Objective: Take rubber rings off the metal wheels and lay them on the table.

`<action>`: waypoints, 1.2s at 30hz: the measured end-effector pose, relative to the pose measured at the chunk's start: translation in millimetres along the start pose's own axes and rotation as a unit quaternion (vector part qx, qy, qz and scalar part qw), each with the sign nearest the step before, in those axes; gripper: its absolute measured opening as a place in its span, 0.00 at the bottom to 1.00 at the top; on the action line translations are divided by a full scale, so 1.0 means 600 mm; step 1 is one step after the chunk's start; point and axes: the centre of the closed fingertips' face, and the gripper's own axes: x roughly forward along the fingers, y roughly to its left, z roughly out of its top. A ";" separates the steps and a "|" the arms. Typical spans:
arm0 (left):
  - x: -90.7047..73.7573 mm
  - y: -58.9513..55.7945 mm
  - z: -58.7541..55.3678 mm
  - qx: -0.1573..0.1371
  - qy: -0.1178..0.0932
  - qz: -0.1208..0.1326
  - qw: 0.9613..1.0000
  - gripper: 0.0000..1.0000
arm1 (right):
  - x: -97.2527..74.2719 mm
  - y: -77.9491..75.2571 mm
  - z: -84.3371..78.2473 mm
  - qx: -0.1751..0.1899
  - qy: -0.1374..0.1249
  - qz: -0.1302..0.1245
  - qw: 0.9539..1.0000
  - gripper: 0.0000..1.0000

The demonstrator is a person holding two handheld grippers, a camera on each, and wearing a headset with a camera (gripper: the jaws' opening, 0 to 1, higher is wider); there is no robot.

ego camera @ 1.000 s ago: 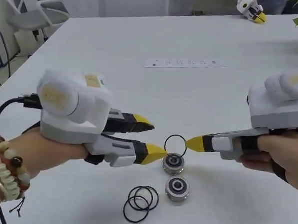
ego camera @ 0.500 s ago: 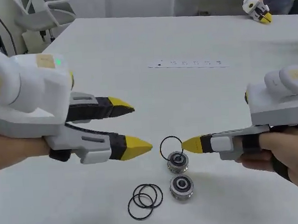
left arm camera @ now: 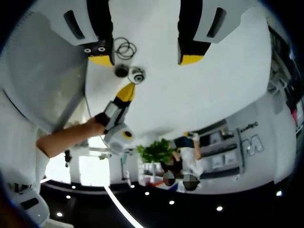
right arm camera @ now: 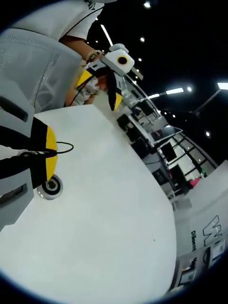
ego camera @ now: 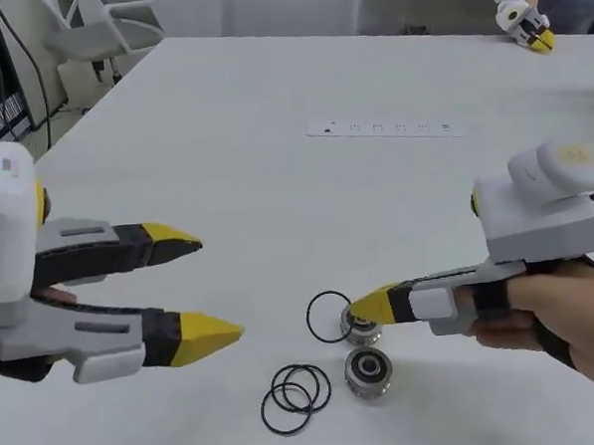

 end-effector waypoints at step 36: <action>-0.007 -0.053 -0.060 -0.071 0.011 0.005 0.997 0.50 | 0.060 0.047 -0.119 -0.159 0.178 0.034 0.970 0.00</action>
